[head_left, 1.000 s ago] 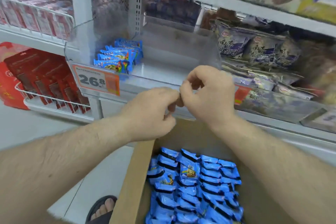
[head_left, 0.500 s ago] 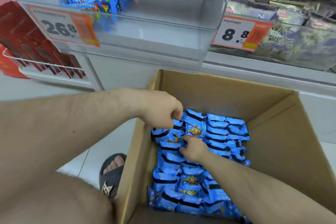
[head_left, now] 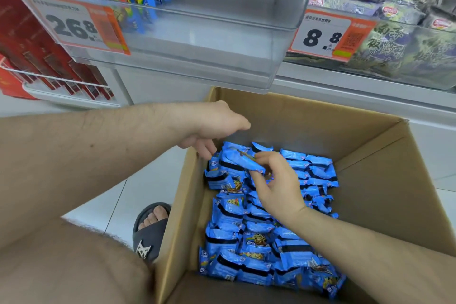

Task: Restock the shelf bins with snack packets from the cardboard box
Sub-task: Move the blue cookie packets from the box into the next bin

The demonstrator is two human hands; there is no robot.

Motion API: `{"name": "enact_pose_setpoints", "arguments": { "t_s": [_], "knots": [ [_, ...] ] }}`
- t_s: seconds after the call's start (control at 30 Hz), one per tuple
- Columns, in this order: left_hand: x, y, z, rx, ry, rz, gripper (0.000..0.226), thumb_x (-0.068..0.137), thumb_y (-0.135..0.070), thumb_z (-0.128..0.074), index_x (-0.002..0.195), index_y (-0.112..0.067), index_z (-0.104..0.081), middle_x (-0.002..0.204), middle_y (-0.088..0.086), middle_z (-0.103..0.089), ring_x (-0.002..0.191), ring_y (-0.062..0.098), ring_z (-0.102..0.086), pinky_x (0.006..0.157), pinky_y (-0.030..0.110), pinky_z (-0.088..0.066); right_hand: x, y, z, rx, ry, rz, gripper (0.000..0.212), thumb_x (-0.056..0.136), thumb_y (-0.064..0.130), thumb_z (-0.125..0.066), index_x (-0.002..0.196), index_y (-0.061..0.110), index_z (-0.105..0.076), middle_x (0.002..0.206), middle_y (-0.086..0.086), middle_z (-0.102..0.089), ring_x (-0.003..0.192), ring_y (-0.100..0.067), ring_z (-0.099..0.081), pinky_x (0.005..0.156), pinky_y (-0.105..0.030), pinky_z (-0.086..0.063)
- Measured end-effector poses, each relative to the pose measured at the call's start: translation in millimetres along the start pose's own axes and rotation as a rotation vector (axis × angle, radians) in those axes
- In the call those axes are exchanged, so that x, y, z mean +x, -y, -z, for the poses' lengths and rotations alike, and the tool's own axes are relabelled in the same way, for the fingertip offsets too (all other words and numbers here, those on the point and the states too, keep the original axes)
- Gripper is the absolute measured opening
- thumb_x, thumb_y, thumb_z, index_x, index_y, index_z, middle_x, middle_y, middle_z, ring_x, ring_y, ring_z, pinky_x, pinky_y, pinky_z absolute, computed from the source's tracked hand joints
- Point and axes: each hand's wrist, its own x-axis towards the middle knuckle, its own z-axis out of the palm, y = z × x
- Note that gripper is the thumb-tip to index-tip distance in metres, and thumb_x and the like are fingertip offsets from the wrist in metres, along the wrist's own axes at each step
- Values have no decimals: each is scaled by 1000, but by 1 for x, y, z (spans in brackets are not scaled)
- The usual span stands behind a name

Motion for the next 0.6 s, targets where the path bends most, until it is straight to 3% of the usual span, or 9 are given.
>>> {"name": "enact_pose_setpoints", "arguments": {
  "t_s": [0.07,0.17,0.27,0.33,0.4,0.5,0.6],
  "knots": [
    [-1,-3,-2,-117,89,55,38,95,-43,-53,123,-18,-47,106,6,-59,83,29,-67,65,34,-59,6,19,5,71,-148,123,11,86,7,-64,93,-1,-60,106,-1,-56,96,-6,-52,85,-6,-37],
    [0,1,-5,-278,149,83,6,93,-19,-60,96,-13,-61,89,6,-68,72,17,-68,65,28,-61,15,38,2,141,-213,246,16,83,7,-62,96,-3,-59,110,-6,-55,103,-10,-52,89,-12,-39],
    [6,13,0,-317,12,-12,24,88,1,-62,94,-22,-57,106,7,-60,78,17,-65,55,24,-59,13,29,-14,262,-141,115,43,75,8,-61,118,3,-51,123,-10,-46,104,-15,-53,88,-16,-43],
    [8,20,4,-271,-29,-76,32,86,3,-66,95,-27,-58,114,8,-57,81,19,-65,50,23,-57,9,7,-27,157,18,-113,52,76,10,-61,127,9,-48,126,-4,-45,103,-15,-53,87,-20,-44],
    [9,26,7,-246,-7,-126,34,84,3,-68,96,-28,-59,114,9,-58,77,19,-65,49,21,-55,2,-25,-43,-190,344,-309,47,81,16,-61,128,12,-54,125,-5,-55,114,-22,-53,93,-33,-47],
    [9,31,9,-208,42,-192,36,82,4,-70,97,-27,-60,109,10,-59,77,18,-64,52,22,-56,-19,-57,-67,-549,763,-428,52,84,33,-60,134,20,-51,127,-8,-54,126,-33,-41,102,-44,-40],
    [9,35,10,-181,93,-233,39,81,8,-69,97,-27,-60,106,10,-58,77,18,-64,55,23,-56,-40,-68,-85,-623,823,-392,50,88,38,-60,136,27,-52,133,-6,-47,126,-32,-33,103,-44,-30]
  ]
}}
